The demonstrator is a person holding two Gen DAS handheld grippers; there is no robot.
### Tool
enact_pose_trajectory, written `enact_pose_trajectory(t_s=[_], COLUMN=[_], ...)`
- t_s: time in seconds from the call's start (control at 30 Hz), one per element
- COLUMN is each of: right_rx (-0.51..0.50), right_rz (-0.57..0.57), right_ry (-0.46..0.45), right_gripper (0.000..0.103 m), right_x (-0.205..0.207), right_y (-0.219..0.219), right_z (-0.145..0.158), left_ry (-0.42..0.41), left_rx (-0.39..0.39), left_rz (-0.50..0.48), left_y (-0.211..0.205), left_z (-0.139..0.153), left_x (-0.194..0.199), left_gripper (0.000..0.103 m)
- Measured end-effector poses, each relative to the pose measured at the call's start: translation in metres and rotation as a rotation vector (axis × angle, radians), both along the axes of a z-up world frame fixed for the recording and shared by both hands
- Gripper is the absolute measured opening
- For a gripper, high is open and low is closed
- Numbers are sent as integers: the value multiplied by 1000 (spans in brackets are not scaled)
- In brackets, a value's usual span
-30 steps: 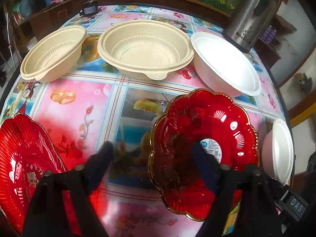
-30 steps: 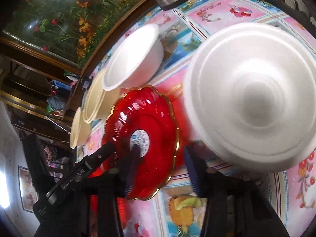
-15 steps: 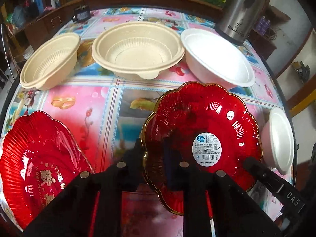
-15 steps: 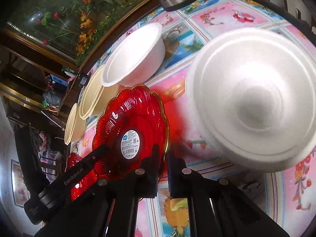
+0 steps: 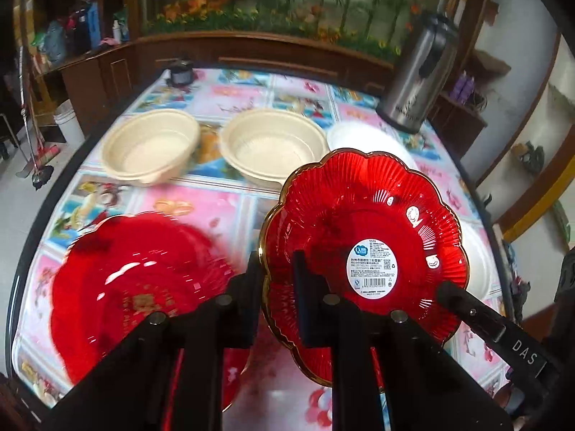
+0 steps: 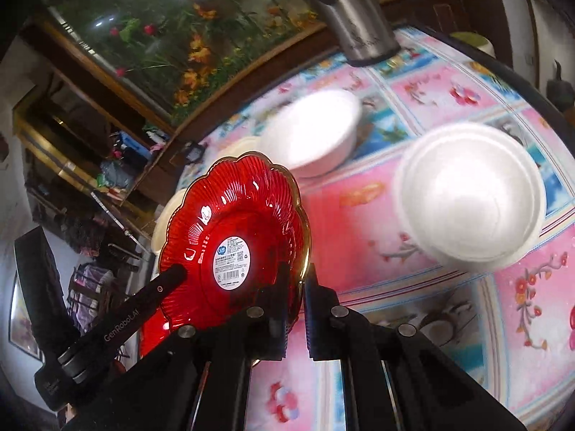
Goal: Organize plates and bowls
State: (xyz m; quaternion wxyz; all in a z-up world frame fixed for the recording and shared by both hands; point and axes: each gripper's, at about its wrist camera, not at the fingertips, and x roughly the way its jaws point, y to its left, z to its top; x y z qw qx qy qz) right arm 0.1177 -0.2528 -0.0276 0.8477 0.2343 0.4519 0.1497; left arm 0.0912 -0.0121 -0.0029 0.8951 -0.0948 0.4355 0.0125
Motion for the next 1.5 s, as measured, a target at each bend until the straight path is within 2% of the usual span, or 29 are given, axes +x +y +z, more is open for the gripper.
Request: enact_pose_trajectory(t_s=[0.23,0.53,0.67,1.0,1.5], right_rx=[-11,-22,-37,-76,-105], right_rz=[94,224,270,312,313], right_ry=[-63,-110,-135,-58,26], right_gripper=[7,7,7,7,7], right_x=[-24,-42,-50,-43,-34], right_y=[48,118,145,172,179], right_z=[26,44,49,10,-24], left_ry=[-47,-108,-112,-17,57], left_rx=[-19,-31,-26,-35,-15], left_rz=[77,185,225,259,264], left_y=[48,107,125,144,143], left_z=[14,28,24,-22,-52], left_x=[-40,-76,-85,-85,-79], left_gripper=[13,13,13,14,14])
